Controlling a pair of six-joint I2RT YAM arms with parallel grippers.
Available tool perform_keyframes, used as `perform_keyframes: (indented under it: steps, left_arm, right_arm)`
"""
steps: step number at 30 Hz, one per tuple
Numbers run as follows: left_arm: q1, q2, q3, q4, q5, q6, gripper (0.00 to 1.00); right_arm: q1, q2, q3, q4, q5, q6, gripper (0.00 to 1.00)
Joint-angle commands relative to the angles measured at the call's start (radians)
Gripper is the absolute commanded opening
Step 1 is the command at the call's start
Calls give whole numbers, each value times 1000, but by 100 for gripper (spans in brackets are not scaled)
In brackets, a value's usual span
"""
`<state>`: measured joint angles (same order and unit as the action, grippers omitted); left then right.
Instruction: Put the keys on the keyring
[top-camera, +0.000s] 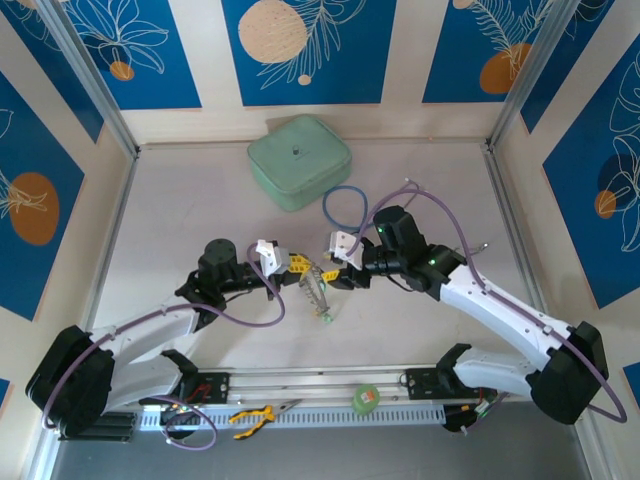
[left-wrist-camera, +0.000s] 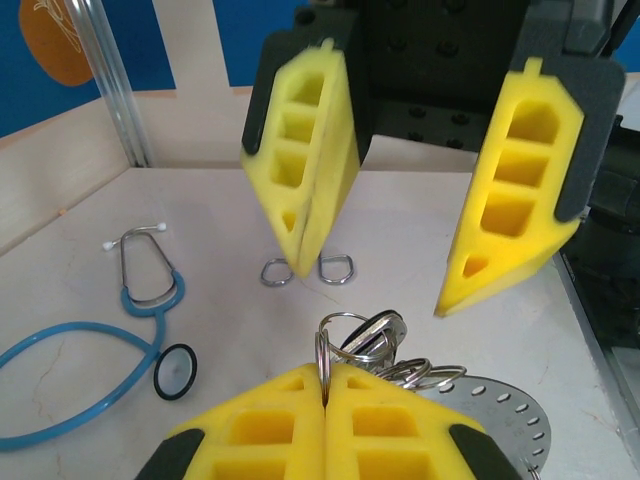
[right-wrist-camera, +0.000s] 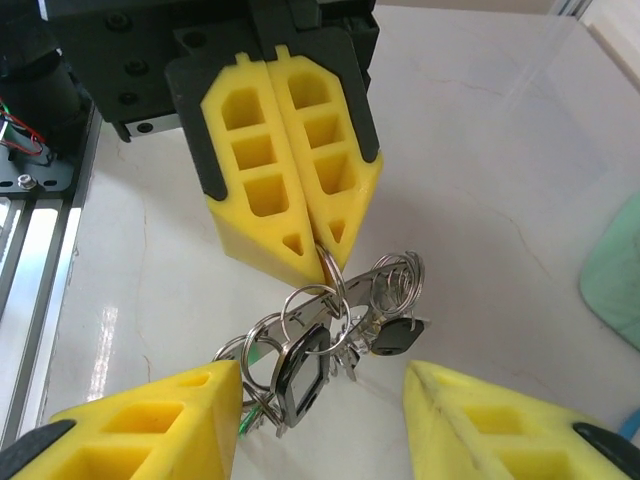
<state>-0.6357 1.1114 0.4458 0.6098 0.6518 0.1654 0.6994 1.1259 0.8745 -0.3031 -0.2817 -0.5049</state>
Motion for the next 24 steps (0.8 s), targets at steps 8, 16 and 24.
perform_keyframes:
  steps: [8,16,24]
  left_arm:
    - [-8,-10,-3,88,5,-10,0]
    - [-7,-14,-9,78,-3,2,0]
    - [-7,-19,-10,60,-3,18,0]
  right_arm:
    - [9,53,25,13,-28,47,36]
    - [5,54,50,12,-64,61,11]
    - [6,65,94,-52,-30,22,0]
